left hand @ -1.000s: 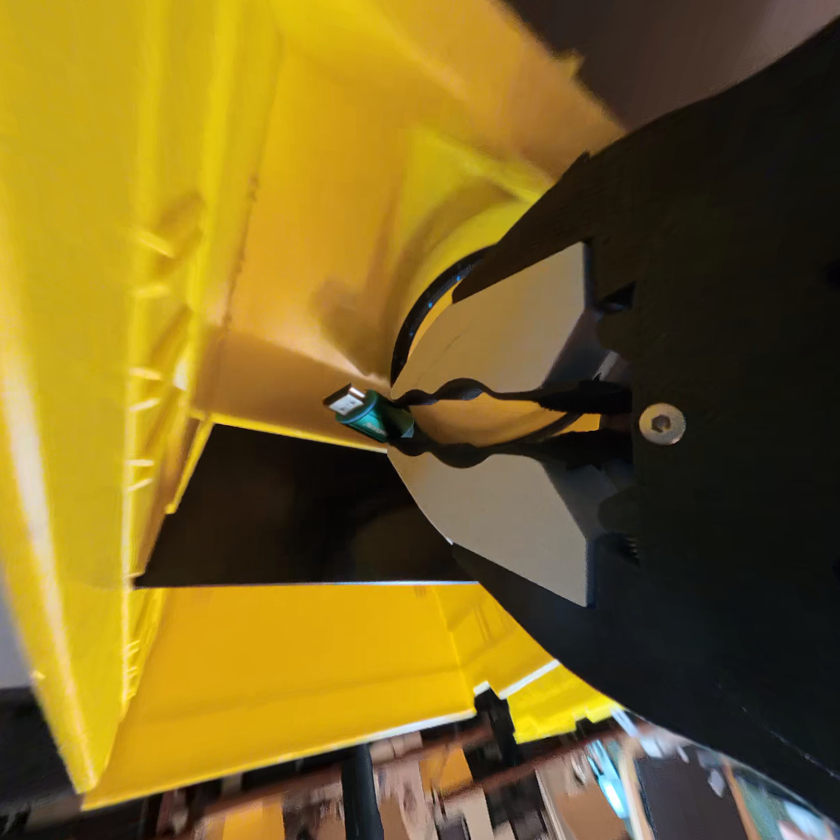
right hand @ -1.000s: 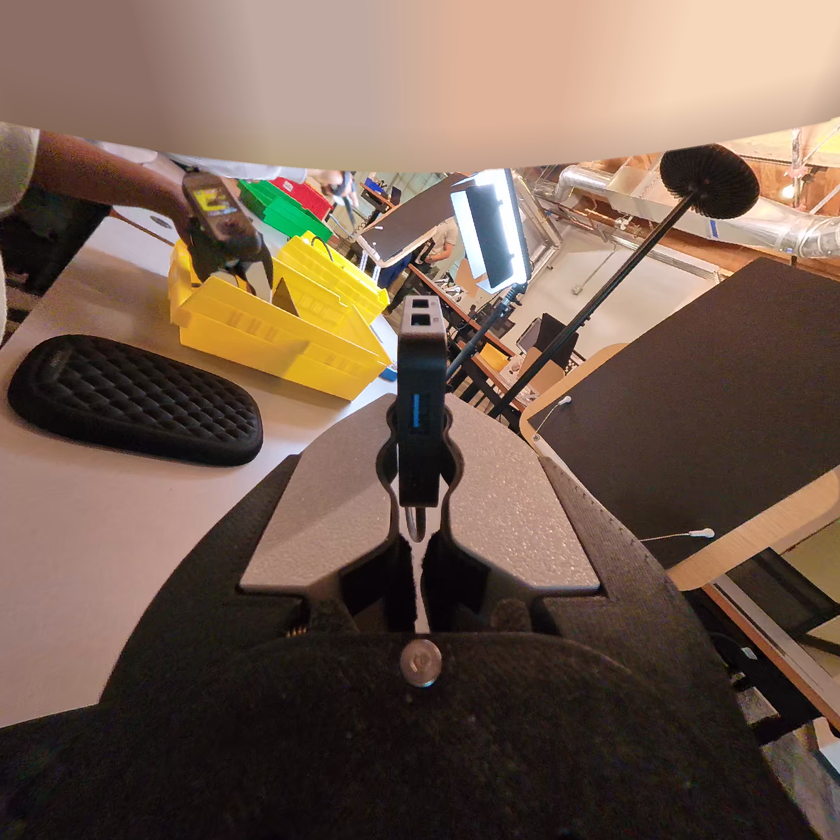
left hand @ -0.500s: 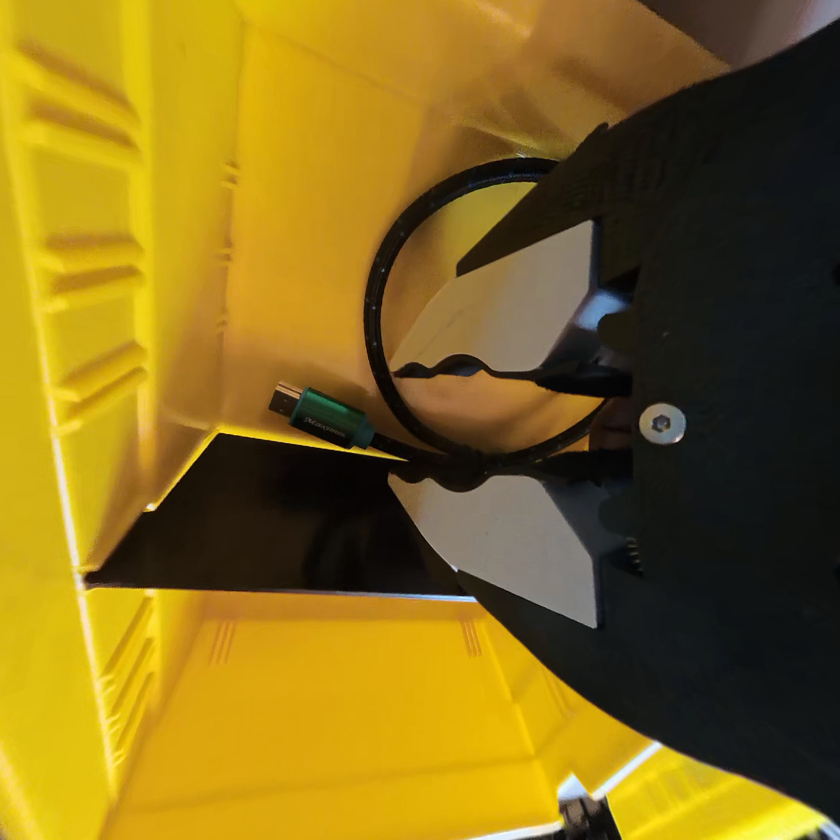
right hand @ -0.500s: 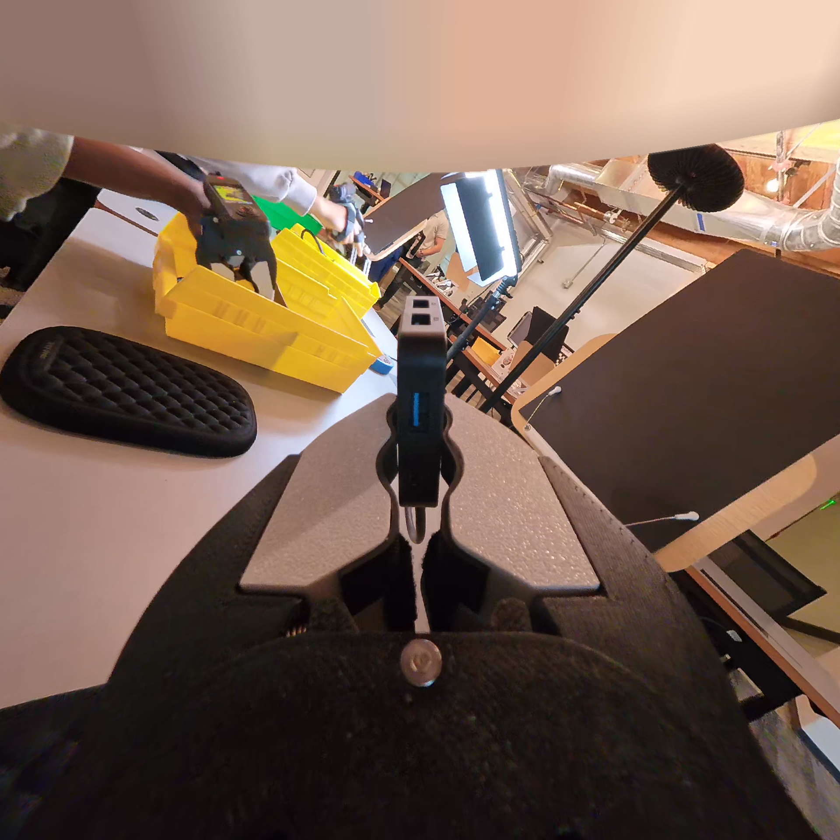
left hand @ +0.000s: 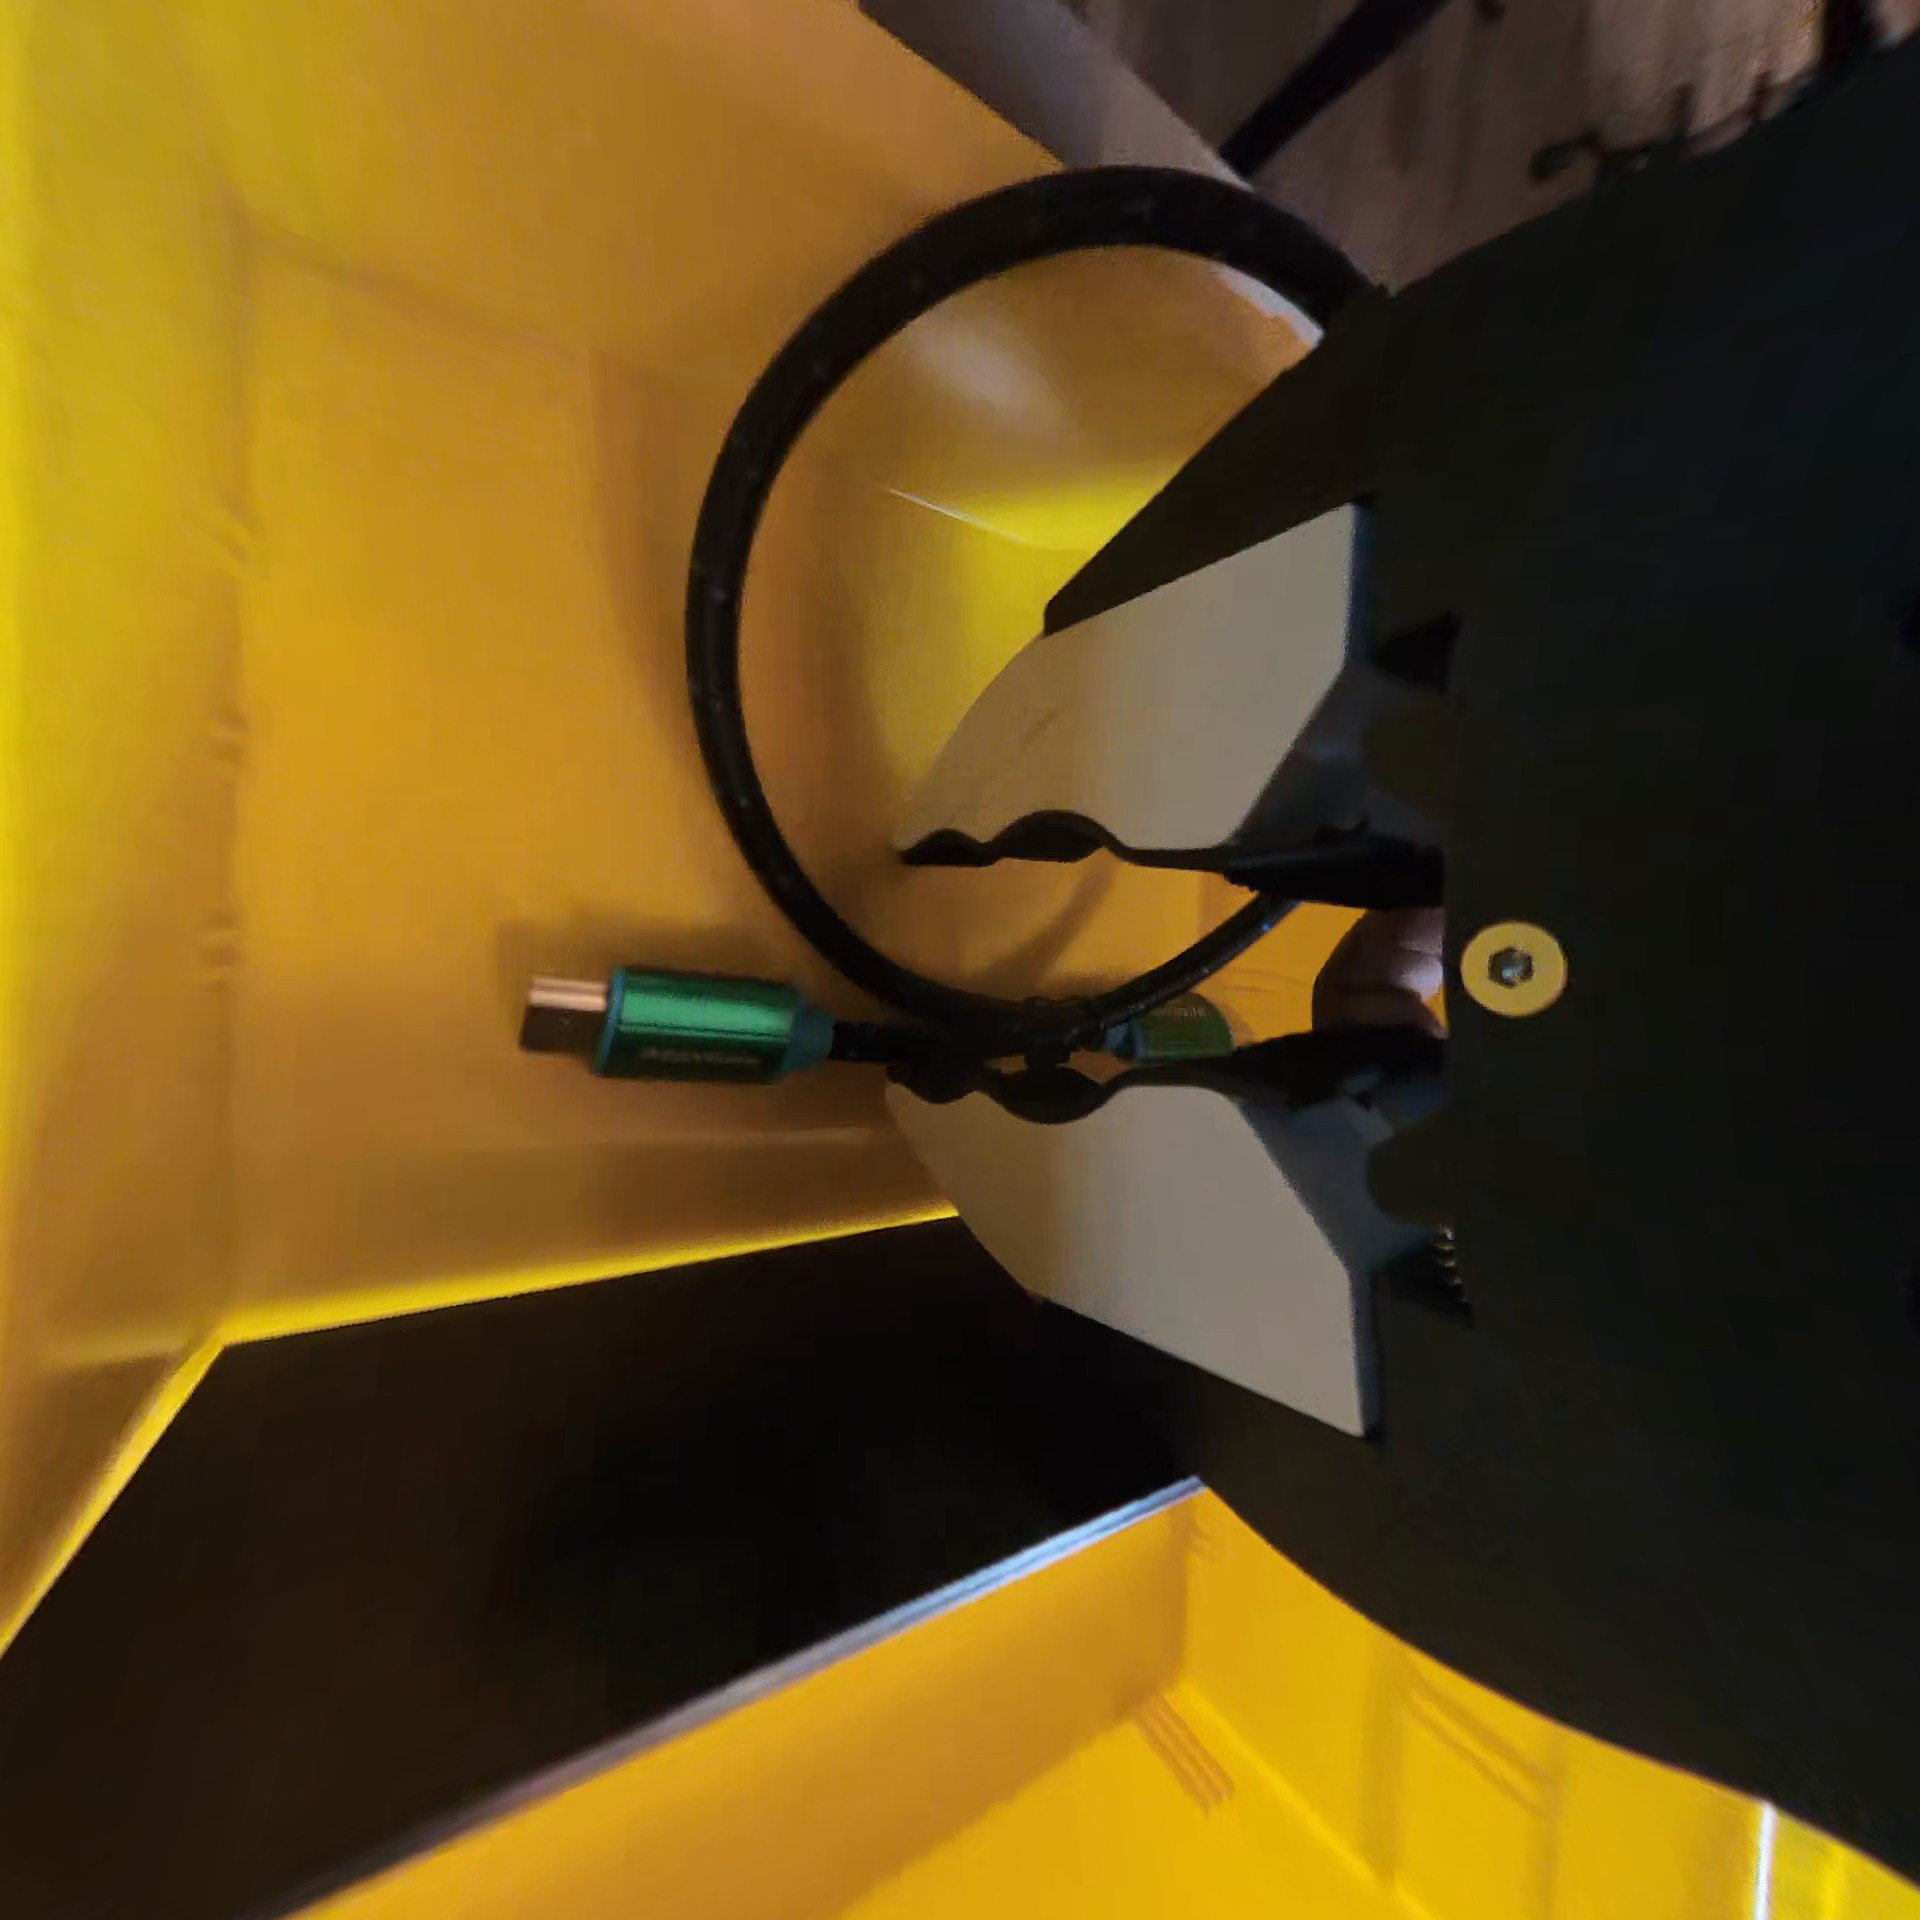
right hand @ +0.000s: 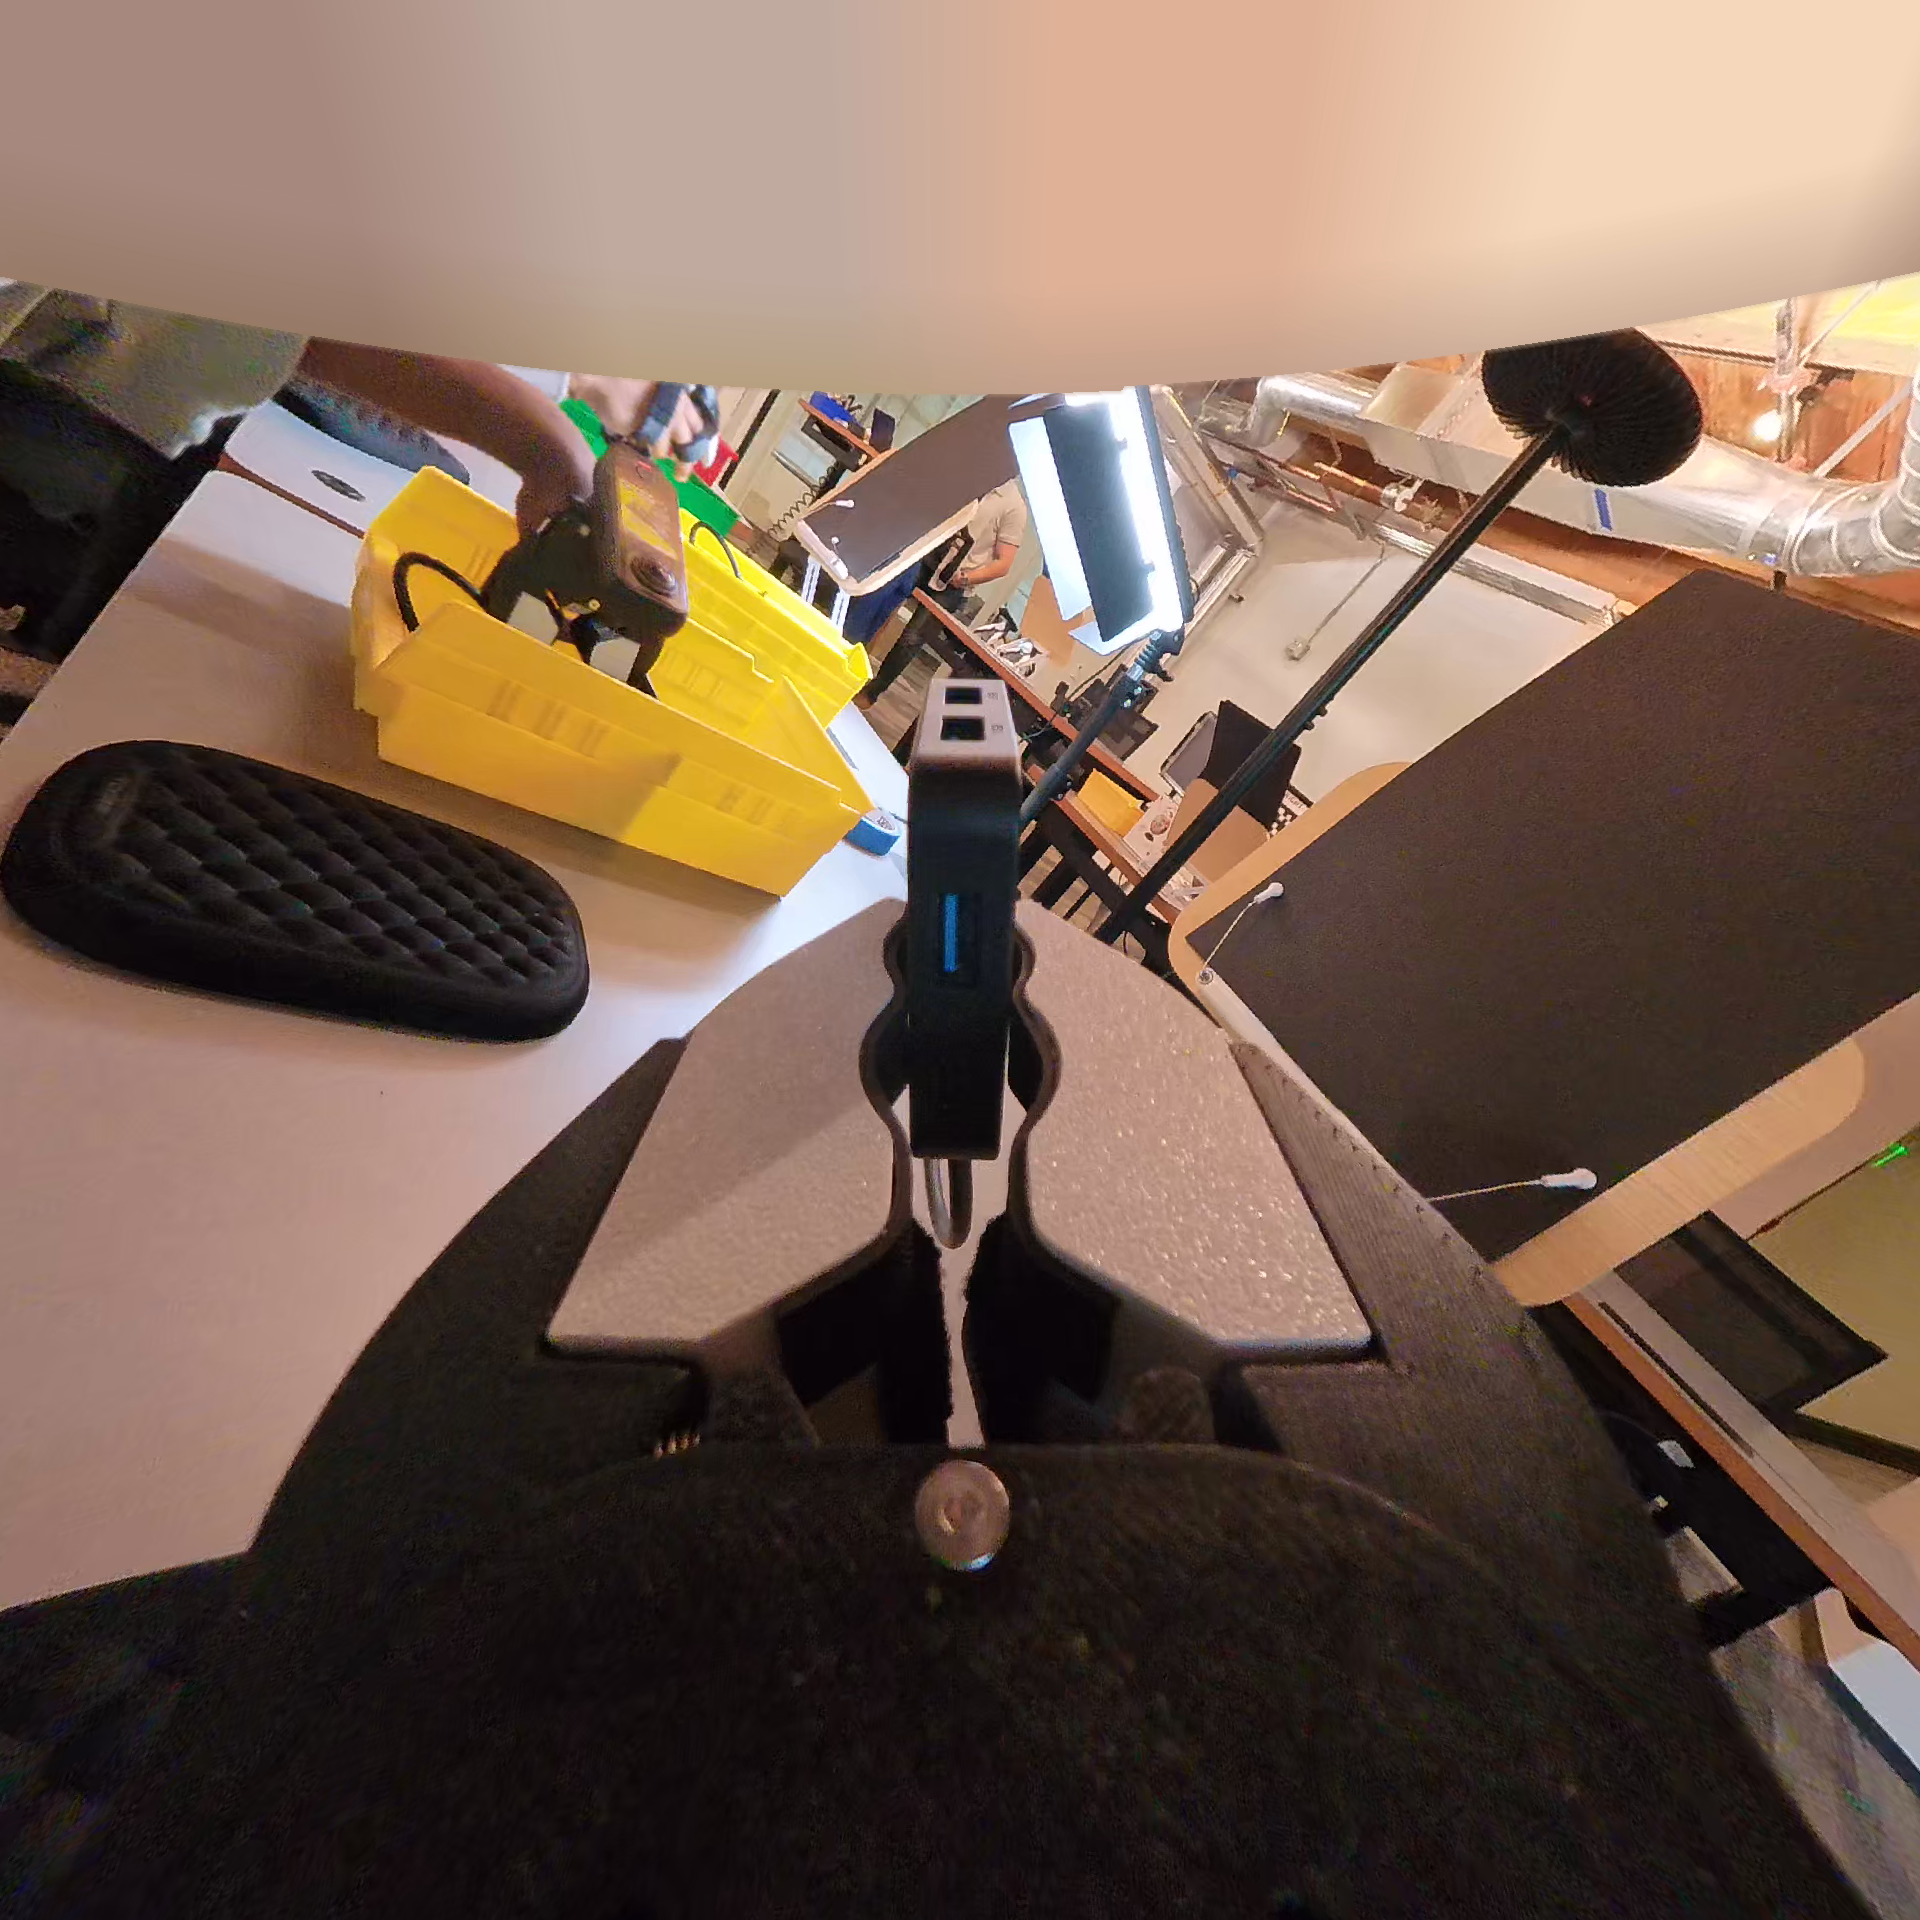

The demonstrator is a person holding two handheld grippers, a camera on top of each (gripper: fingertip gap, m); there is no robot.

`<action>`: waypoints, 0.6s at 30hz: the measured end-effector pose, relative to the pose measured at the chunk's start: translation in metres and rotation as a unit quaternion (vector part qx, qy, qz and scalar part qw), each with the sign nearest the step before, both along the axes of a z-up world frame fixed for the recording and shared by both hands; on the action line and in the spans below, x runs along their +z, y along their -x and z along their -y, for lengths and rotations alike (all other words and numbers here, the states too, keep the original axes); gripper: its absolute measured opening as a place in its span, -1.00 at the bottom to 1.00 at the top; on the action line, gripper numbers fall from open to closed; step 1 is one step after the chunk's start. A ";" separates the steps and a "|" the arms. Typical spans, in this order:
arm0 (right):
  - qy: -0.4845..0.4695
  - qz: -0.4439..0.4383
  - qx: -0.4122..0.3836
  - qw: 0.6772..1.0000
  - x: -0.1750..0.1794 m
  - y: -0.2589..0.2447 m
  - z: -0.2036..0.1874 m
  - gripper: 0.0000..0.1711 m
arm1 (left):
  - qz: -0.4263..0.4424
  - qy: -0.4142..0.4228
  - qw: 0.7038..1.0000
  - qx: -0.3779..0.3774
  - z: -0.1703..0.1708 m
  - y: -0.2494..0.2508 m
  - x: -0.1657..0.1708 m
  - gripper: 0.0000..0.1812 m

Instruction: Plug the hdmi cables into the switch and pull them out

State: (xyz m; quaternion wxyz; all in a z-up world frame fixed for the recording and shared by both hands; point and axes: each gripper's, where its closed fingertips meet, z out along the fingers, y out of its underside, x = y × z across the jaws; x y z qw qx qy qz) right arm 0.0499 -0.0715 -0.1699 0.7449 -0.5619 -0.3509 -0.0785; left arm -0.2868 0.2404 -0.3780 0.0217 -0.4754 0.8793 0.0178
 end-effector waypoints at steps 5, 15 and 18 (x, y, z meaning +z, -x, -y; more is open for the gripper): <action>0.006 0.003 -0.002 1.000 -0.003 0.000 0.000 -0.83 | -0.005 0.008 1.000 -0.003 -0.002 0.000 -0.001 -0.66; -0.004 -0.005 0.002 1.000 -0.002 -0.002 0.003 -0.84 | 0.159 -0.138 0.974 0.081 -0.011 -0.005 0.055 -0.94; -0.009 -0.006 0.005 1.000 0.001 -0.003 0.004 -0.83 | 0.206 -0.229 0.943 0.128 -0.017 0.006 0.118 -0.94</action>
